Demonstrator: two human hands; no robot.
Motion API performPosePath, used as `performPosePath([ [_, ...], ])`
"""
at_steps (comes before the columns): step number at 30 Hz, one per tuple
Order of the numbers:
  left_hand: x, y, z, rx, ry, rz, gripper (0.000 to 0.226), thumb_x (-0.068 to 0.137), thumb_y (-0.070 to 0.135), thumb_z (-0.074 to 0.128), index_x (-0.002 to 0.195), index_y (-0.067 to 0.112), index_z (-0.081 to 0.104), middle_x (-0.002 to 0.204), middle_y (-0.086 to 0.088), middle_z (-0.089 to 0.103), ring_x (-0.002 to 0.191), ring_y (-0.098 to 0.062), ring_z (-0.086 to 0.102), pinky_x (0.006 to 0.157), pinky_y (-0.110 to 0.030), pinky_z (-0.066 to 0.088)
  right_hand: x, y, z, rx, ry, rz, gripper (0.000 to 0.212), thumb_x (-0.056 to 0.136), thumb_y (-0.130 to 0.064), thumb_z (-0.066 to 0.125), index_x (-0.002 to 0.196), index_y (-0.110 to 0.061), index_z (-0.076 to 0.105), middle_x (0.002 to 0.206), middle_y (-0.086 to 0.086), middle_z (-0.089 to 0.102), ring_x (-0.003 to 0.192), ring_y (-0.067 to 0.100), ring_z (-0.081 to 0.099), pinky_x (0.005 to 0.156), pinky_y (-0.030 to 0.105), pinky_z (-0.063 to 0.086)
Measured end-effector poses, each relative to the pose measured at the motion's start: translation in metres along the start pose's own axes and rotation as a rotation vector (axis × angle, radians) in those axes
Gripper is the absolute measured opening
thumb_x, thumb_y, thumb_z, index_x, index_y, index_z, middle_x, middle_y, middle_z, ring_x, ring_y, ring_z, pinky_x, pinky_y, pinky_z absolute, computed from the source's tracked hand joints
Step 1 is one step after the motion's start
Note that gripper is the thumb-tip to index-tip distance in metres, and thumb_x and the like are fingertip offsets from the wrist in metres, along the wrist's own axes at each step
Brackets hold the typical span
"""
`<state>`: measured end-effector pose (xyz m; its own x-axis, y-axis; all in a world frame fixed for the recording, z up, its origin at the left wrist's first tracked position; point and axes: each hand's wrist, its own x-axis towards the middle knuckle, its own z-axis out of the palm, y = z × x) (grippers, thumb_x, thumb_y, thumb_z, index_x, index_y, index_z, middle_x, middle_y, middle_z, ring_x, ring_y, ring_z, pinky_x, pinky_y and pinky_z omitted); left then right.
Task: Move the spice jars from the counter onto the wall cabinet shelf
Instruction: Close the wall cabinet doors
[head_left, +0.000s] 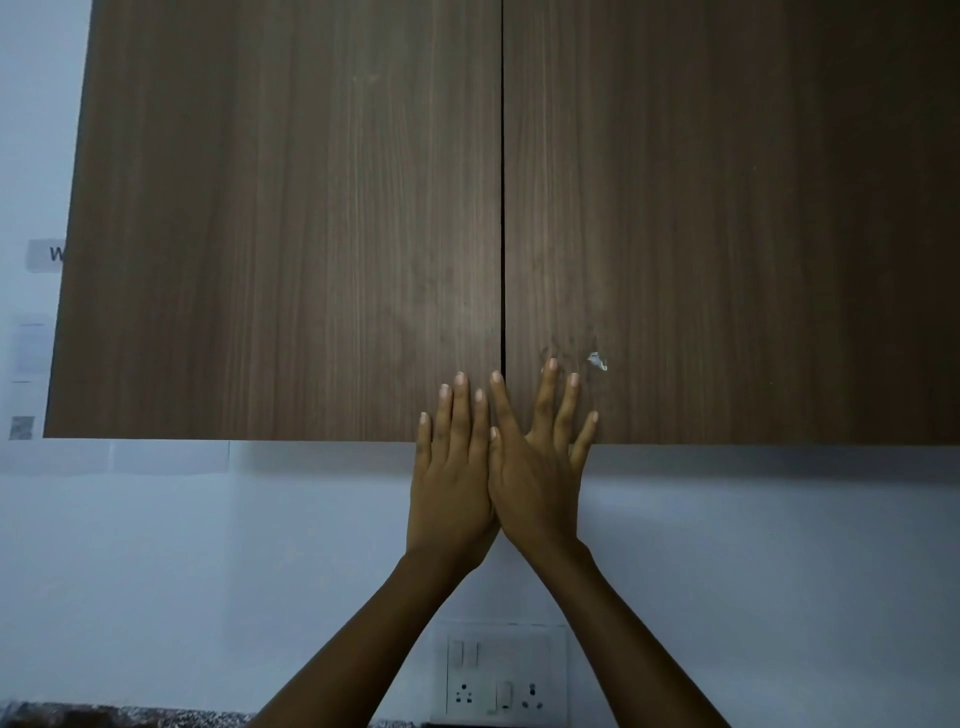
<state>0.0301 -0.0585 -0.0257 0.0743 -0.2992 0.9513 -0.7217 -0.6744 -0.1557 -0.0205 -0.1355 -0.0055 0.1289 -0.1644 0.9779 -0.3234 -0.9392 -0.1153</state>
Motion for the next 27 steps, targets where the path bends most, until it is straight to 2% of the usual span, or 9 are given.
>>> performPosePath([
  [4,-0.004,-0.001,0.004,-0.007,-0.005,0.001,0.077,0.091,0.046,0.034,0.147,-0.001,0.01,0.156,-0.021,0.007,0.144,-0.034,0.005,0.114,-0.049,0.012,-0.004,0.004,0.002,-0.059,-0.013,-0.031,0.056,0.098,-0.043,-0.001,0.147,-0.027,0.02,0.154,0.014,0.009,0.142,0.035,0.008,0.111,0.054,0.006],
  [10,-0.003,-0.002,0.003,-0.021,-0.014,0.003,0.078,0.09,0.046,0.036,0.147,0.0,0.011,0.156,-0.02,0.006,0.145,-0.033,0.004,0.115,-0.048,0.011,-0.004,0.004,0.001,-0.073,-0.007,-0.038,0.056,0.098,-0.043,-0.001,0.147,-0.026,0.02,0.154,0.016,0.012,0.141,0.035,0.011,0.11,0.055,0.009],
  [14,-0.002,-0.006,-0.003,-0.055,-0.033,0.015,0.082,0.086,0.046,0.04,0.148,0.001,0.012,0.156,-0.019,0.005,0.145,-0.031,0.002,0.115,-0.047,0.01,-0.004,0.006,-0.001,-0.096,-0.028,-0.063,0.055,0.095,-0.045,0.021,0.146,-0.026,0.023,0.154,0.017,0.014,0.141,0.036,0.011,0.112,0.058,0.012],
  [17,-0.006,-0.006,-0.007,-0.039,-0.084,0.022,0.085,0.082,0.048,0.039,0.148,0.003,0.013,0.157,-0.018,0.004,0.145,-0.032,0.002,0.115,-0.048,0.011,-0.015,0.014,-0.002,-0.124,-0.086,-0.151,0.066,0.09,-0.056,0.025,0.147,-0.026,0.017,0.155,0.015,0.011,0.142,0.036,0.006,0.112,0.059,0.008],
  [22,-0.029,-0.001,-0.009,-0.005,-0.178,0.017,0.1,0.073,0.04,0.071,0.148,0.006,0.015,0.155,-0.019,0.012,0.143,-0.033,0.008,0.112,-0.053,0.022,-0.039,0.027,-0.007,-0.132,-0.145,-0.224,0.076,0.083,-0.063,0.028,0.148,-0.024,0.014,0.155,0.017,0.005,0.142,0.036,0.002,0.109,0.056,0.01],
  [25,-0.028,0.003,-0.014,0.041,-0.227,-0.003,0.102,0.065,0.031,0.077,0.146,0.004,0.021,0.154,-0.021,0.016,0.142,-0.037,0.013,0.109,-0.057,0.027,-0.04,0.022,-0.012,-0.2,-0.214,-0.187,0.085,0.078,-0.069,0.028,0.148,-0.022,0.013,0.155,0.018,0.006,0.142,0.038,0.003,0.109,0.059,0.01],
  [27,-0.025,0.004,-0.022,0.026,-0.268,-0.007,0.105,0.065,0.03,0.077,0.147,0.006,0.016,0.154,-0.021,0.016,0.142,-0.037,0.014,0.108,-0.057,0.028,-0.039,0.019,-0.017,-0.231,-0.25,-0.173,0.089,0.076,-0.072,0.03,0.148,-0.022,0.015,0.155,0.018,0.008,0.142,0.039,0.006,0.107,0.061,0.008],
])
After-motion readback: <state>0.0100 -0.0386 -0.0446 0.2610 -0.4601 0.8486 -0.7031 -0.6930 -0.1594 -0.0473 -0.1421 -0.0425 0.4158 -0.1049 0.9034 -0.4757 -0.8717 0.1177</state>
